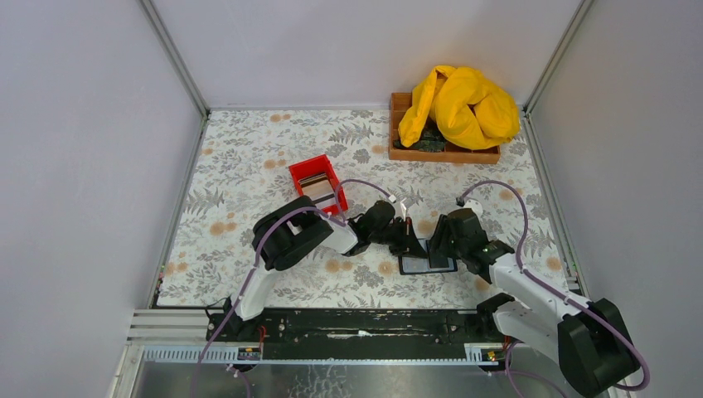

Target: Take the credit cards out of the card holder

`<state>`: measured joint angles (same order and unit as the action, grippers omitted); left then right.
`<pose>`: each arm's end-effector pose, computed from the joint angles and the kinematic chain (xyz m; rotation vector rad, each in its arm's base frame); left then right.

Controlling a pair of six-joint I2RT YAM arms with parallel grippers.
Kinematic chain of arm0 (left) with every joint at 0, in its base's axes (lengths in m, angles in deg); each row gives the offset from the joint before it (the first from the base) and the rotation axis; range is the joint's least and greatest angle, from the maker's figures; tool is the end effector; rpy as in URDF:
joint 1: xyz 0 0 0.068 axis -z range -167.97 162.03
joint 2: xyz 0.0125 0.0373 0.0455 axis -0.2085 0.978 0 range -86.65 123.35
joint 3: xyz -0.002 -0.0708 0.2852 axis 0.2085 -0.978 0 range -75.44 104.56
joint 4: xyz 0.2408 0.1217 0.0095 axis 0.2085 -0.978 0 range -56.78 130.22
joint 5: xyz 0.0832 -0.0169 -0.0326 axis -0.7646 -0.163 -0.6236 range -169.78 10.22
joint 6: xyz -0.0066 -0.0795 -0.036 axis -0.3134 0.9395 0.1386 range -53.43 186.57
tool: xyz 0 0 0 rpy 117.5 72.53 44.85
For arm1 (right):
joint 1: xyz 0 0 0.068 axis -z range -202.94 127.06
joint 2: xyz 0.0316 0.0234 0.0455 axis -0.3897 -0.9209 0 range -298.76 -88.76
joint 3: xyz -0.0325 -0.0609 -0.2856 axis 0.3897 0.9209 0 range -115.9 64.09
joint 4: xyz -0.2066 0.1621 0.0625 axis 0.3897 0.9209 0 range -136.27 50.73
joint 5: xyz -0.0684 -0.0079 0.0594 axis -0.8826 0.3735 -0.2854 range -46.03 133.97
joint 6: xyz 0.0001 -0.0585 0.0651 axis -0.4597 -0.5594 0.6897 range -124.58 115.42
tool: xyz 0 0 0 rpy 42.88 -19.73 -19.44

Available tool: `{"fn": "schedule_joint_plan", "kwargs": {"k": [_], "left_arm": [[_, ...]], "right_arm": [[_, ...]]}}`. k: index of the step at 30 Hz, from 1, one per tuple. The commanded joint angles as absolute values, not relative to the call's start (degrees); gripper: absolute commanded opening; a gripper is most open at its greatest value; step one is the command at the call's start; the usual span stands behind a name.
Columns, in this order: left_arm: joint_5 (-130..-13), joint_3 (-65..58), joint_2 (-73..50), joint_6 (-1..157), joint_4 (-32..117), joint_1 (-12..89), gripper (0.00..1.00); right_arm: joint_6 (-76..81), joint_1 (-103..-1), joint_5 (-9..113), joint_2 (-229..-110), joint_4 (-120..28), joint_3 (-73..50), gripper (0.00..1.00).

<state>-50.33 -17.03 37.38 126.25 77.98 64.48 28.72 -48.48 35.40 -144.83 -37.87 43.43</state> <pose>0.2530 -0.3916 0.0776 0.2330 2.4710 -1.5856 0.1955 0.0806 0.1479 0.2336 2.3379 0.3386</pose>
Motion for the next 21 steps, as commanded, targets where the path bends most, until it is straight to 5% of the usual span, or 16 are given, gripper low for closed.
{"fn": "schedule_joint_plan", "kwargs": {"k": [1, 21], "left_arm": [[-51.48, -17.36, 39.77, 125.02, 73.35, 64.2, 0.0], [-51.05, -17.53, 39.74, 125.28, 73.61, 64.07, 0.0]], "right_arm": [[29.18, -48.48, 31.98, -145.02, -35.71, 42.58, 0.59], [28.78, -48.51, 32.19, -139.16, -36.24, 44.09, 0.59]]}}
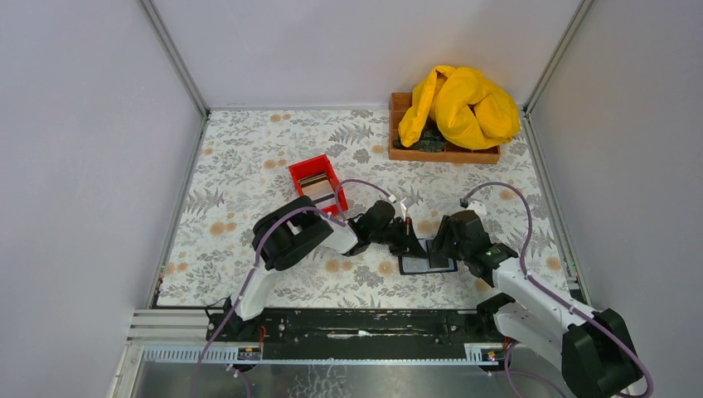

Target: Take the credit cards out of the card holder

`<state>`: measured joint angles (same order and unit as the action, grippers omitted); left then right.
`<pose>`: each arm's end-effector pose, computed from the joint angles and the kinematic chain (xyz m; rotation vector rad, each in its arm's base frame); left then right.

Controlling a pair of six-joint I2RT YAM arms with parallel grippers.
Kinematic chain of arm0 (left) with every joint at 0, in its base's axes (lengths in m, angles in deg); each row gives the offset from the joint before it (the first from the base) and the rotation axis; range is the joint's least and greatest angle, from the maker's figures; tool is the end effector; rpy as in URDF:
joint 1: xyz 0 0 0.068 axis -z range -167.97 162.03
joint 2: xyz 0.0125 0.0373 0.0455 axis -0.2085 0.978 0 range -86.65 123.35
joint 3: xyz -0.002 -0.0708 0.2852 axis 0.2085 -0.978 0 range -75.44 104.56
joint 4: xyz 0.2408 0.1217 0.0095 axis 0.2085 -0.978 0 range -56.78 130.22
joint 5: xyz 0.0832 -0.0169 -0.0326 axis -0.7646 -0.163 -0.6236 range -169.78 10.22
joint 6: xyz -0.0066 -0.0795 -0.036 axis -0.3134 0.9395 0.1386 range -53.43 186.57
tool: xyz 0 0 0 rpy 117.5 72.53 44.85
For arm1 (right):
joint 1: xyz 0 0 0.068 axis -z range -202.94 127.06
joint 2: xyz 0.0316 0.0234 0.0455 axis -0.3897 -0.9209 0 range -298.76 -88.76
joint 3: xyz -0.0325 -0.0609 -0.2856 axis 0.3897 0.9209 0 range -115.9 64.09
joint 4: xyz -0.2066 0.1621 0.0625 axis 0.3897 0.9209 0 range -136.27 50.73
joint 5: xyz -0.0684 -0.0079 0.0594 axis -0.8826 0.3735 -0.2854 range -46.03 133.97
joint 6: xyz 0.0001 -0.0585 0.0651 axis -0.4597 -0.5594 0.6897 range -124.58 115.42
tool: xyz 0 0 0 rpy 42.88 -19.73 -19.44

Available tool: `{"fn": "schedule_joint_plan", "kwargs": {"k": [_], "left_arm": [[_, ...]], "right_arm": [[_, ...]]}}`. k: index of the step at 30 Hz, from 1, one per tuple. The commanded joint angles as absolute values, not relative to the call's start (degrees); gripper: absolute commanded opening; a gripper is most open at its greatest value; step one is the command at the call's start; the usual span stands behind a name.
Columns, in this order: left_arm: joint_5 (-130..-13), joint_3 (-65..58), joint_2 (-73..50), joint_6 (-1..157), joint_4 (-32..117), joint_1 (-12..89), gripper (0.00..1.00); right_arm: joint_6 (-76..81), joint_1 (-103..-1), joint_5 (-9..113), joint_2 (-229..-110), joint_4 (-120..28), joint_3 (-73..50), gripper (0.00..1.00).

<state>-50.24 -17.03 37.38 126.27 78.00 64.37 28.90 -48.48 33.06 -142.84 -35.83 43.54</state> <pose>0.2536 -0.3912 0.0776 0.2315 2.4707 -1.5866 0.1917 0.0753 0.1503 0.2563 2.3254 0.2948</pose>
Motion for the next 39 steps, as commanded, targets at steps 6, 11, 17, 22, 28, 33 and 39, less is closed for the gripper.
{"fn": "schedule_joint_plan", "kwargs": {"k": [6, 11, 17, 22, 28, 33, 39], "left_arm": [[-51.05, -17.44, 39.91, 125.37, 73.62, 64.11, 0.0], [-50.93, -17.43, 40.09, 125.45, 73.7, 64.01, 0.0], [-50.85, -17.61, 39.83, 125.46, 73.79, 63.98, 0.0], [-50.63, -17.61, 39.78, 125.5, 73.81, 63.98, 0.0], [-50.63, -17.54, 39.91, 125.55, 73.88, 63.99, 0.0], [-50.64, -17.36, 40.43, 125.63, 73.88, 63.98, 0.0], [-50.53, -17.27, 40.6, 125.72, 73.9, 64.0, 0.0]], "right_arm": [[28.4, -48.43, 31.9, -136.31, -37.13, 45.22, 0.59], [28.32, -48.47, 32.65, -140.44, -36.76, 44.09, 0.59], [28.24, -48.48, 33.63, -142.45, -37.26, 43.88, 0.6], [27.95, -48.49, 33.85, -141.79, -36.95, 43.71, 0.6], [27.98, -48.45, 32.96, -135.98, -37.64, 45.39, 0.58], [27.34, -48.51, 34.72, -136.65, -38.58, 45.59, 0.58], [26.54, -48.48, 36.81, -140.72, -38.69, 44.49, 0.59]]}}
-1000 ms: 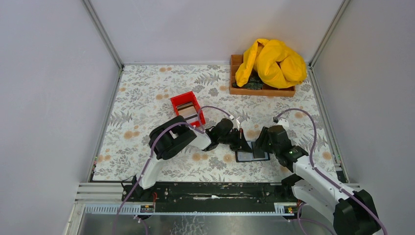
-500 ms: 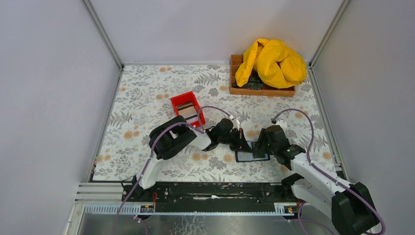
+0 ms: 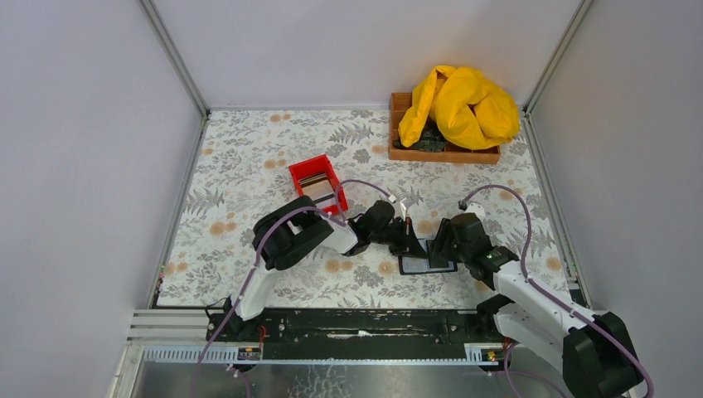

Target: Take the credit cards out of the card holder

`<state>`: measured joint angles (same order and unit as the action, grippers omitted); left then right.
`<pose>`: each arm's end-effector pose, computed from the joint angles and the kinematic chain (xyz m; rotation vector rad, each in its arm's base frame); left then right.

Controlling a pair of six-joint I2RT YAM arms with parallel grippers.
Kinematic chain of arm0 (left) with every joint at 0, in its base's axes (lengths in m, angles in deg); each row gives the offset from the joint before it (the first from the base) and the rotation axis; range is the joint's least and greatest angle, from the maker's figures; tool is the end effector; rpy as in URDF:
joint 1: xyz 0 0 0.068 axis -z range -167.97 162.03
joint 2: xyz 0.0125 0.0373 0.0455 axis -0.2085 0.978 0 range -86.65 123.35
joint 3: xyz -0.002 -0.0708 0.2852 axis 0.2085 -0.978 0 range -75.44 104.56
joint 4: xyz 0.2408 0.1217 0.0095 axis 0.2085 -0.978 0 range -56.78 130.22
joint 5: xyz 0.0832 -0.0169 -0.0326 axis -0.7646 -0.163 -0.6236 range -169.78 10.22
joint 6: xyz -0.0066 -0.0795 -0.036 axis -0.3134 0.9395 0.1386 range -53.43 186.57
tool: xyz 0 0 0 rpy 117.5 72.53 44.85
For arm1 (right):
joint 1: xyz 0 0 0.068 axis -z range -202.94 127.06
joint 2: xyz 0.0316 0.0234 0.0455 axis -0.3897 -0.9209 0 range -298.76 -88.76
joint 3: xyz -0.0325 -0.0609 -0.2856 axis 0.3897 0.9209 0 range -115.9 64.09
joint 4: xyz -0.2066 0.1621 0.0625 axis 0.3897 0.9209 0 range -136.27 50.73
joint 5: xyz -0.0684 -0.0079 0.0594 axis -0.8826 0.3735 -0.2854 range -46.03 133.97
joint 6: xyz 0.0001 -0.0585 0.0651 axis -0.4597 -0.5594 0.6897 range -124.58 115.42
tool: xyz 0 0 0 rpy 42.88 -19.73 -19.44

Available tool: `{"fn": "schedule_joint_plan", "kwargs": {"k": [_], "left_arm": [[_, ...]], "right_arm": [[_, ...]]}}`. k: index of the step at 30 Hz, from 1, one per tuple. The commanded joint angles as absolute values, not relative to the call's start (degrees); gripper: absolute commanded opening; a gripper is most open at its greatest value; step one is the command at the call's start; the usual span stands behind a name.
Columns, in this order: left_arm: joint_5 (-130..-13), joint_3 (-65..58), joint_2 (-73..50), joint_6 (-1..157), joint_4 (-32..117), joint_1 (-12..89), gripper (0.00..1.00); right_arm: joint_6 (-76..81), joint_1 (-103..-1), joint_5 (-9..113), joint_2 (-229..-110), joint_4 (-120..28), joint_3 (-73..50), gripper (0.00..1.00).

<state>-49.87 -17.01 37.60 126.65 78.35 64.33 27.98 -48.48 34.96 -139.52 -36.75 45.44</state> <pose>0.2536 -0.3914 0.0769 0.2288 2.4726 -1.5962 0.1848 0.0748 0.1505 0.2228 2.2999 0.3445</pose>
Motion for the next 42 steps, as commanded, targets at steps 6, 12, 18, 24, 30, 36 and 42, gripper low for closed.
{"fn": "schedule_joint_plan", "kwargs": {"k": [6, 12, 18, 24, 30, 36, 42], "left_arm": [[-50.36, -17.31, 40.59, 125.72, 73.97, 63.98, 0.0], [-50.17, -17.35, 40.48, 125.81, 74.06, 63.94, 0.0], [-50.11, -17.43, 40.36, 125.81, 74.1, 63.83, 0.0], [-50.09, -17.49, 40.39, 125.9, 74.14, 63.8, 0.0], [-49.81, -17.42, 40.75, 126.19, 74.44, 63.81, 0.0], [-49.59, -17.52, 40.83, 126.46, 74.85, 63.78, 0.0], [-49.58, -17.52, 40.76, 126.51, 74.85, 63.75, 0.0]], "right_arm": [[26.62, -48.45, 36.31, -140.84, -38.75, 44.53, 0.59], [26.78, -48.51, 36.25, -141.71, -38.7, 44.43, 0.59], [27.24, -48.5, 34.86, -143.16, -38.26, 44.16, 0.59], [27.44, -48.47, 34.44, -143.99, -37.88, 43.69, 0.6], [26.7, -48.5, 36.8, -143.46, -38.93, 44.23, 0.59], [24.25, -48.5, 45.41, -145.57, -41.83, 44.53, 0.58], [23.05, -48.5, 49.23, -143.83, -43.2, 45.45, 0.56]]}}
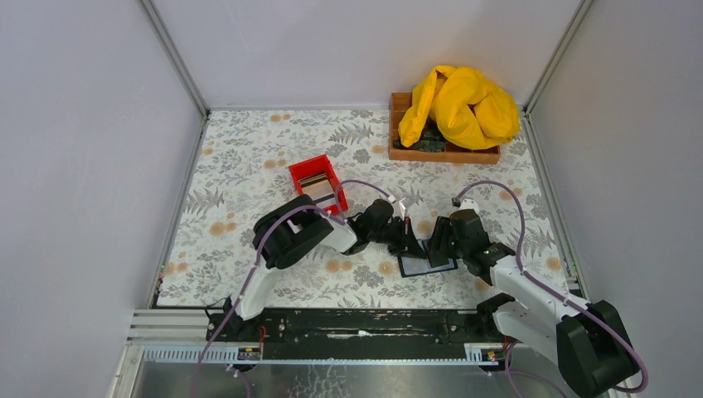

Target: Take the credit cards out of the card holder

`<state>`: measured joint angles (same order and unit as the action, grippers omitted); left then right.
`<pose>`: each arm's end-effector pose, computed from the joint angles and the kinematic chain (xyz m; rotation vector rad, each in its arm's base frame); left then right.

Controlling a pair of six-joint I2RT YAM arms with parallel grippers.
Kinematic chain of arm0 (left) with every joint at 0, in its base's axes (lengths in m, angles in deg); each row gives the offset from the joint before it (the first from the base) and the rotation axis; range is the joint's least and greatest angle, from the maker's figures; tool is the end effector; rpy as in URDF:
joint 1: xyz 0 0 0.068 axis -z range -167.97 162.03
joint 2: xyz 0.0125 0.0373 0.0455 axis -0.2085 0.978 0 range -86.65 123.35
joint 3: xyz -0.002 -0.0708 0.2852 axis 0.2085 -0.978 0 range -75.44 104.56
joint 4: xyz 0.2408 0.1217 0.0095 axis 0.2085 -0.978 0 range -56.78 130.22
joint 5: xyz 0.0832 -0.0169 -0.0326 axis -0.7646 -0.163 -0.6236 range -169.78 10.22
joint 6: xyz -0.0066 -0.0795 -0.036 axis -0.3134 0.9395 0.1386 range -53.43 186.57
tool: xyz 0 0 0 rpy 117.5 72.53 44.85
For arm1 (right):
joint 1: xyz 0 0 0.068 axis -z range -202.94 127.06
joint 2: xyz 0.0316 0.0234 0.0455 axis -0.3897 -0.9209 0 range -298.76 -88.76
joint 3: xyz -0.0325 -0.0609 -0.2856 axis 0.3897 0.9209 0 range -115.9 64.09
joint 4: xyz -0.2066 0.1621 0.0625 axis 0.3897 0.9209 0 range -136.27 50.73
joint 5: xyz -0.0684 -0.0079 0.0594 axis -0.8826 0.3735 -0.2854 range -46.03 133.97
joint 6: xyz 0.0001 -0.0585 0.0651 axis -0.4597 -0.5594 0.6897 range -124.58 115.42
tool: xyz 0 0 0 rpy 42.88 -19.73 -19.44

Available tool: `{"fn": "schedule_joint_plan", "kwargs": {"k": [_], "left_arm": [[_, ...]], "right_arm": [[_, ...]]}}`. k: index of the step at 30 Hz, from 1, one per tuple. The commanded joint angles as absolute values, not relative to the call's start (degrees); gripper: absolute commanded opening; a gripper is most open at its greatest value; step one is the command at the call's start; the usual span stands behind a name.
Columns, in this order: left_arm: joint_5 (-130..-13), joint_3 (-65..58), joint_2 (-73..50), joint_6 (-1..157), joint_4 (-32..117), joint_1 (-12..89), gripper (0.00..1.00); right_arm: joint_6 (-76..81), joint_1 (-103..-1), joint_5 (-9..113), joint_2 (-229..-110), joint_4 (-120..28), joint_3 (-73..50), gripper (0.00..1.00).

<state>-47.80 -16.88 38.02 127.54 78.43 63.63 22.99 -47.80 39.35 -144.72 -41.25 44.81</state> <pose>0.2560 -0.3891 0.0751 0.2226 2.4911 -1.6267 0.1956 0.0837 0.1459 0.0969 2.3232 0.3763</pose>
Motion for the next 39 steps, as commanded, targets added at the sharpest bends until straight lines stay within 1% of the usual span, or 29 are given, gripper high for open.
{"fn": "schedule_joint_plan", "kwargs": {"k": [1, 13, 16, 21, 24, 26, 32, 36, 39], "left_arm": [[-49.57, -17.52, 40.86, 126.51, 74.85, 63.72, 0.0], [-49.22, -17.39, 41.42, 126.84, 75.02, 63.66, 0.0], [-49.06, -17.26, 41.57, 127.03, 75.13, 63.63, 0.0], [-49.24, -17.81, 40.59, 126.51, 75.21, 63.28, 0.0], [-50.77, -19.02, 38.34, 125.24, 74.62, 63.06, 0.05], [-52.02, -19.62, 35.83, 123.69, 73.32, 63.1, 0.08], [-55.4, -21.82, 28.73, 120.22, 69.01, 62.81, 0.15], [-57.86, -24.06, 24.62, 119.04, 68.37, 61.87, 0.17], [-58.5, -26.31, 21.63, 118.6, 71.55, 61.71, 0.24]], "right_arm": [[23.0, -48.49, 49.35, -143.44, -43.24, 45.5, 0.56], [22.54, -48.47, 56.08, -139.31, -44.73, 46.56, 0.56], [22.64, -48.5, 53.19, -138.22, -43.07, 46.05, 0.55], [23.84, -48.48, 44.53, -136.53, -38.54, 44.15, 0.56], [26.14, -48.43, 36.16, -134.83, -35.11, 42.87, 0.55], [26.98, -48.49, 32.91, -135.34, -33.05, 41.5, 0.55], [29.54, -47.95, 28.59, -141.39, -30.89, 39.31, 0.56], [30.32, -47.13, 25.89, -142.58, -29.46, 38.88, 0.62], [30.32, -46.57, 27.14, -141.56, -30.05, 39.65, 0.65]]}}
